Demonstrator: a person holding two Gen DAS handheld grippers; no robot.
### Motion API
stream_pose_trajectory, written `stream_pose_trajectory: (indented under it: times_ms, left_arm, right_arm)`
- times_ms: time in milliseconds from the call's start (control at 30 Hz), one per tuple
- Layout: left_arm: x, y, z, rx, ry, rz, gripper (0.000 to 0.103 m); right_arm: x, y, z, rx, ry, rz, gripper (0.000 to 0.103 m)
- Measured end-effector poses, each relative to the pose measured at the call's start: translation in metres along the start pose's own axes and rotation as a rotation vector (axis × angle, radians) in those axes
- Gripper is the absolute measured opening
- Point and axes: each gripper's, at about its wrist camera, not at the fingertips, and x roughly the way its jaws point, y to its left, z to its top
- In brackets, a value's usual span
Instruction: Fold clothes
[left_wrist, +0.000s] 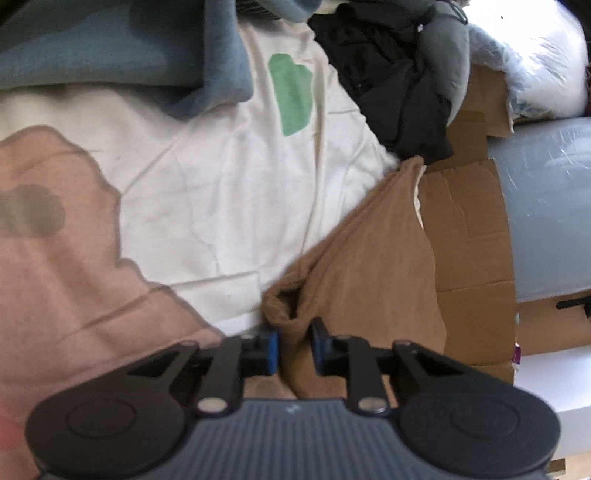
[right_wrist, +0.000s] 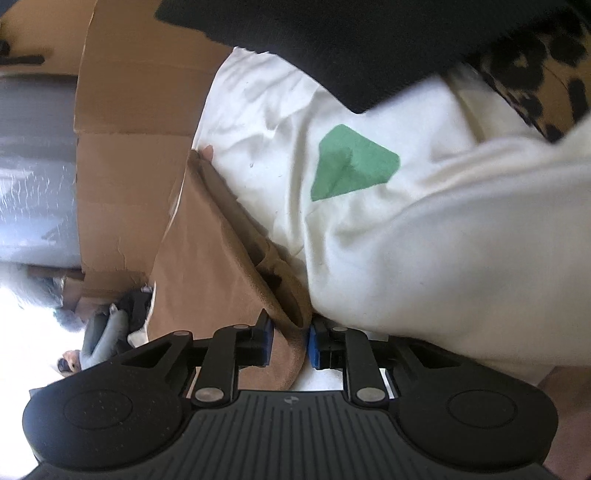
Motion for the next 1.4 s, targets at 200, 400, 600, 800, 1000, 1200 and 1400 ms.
stream_pose_trajectory:
  times_ms: [200, 400, 600, 800, 1000, 1200, 1400]
  left_arm:
    - [0.0, 0.001, -0.001, -0.019, -0.006, 0.016, 0.016]
    - [0.0, 0.0, 0.0, -0.027, -0.015, 0.02, 0.014]
    - [0.0, 0.001, 0.001, -0.031, -0.017, 0.021, 0.01]
    - [0.003, 0.003, -0.002, -0.044, -0.033, 0.012, 0.011]
    - [-0.004, -0.005, 0.005, -0.028, -0.015, 0.028, 0.006]
    - [-0.013, -0.018, 0.011, 0.003, 0.004, 0.054, 0.005]
    - [-0.023, -0.032, 0.014, 0.037, 0.033, 0.087, 0.005]
  right_arm:
    - [0.011, 0.002, -0.003, -0.035, 0.012, 0.019, 0.023]
    - [0.01, 0.001, 0.0, -0.043, 0.015, 0.048, 0.02]
    - [0.007, 0.006, 0.001, -0.077, 0.006, 0.07, 0.011]
    - [0.017, 0.01, 0.003, -0.086, 0.016, 0.024, 0.016]
    - [0.01, 0.017, 0.009, -0.101, 0.002, 0.009, 0.006]
    - [-0.002, 0.028, 0.012, -0.11, 0.003, -0.007, 0.005]
    - [-0.014, 0.038, 0.016, -0.119, 0.004, -0.023, 0.005]
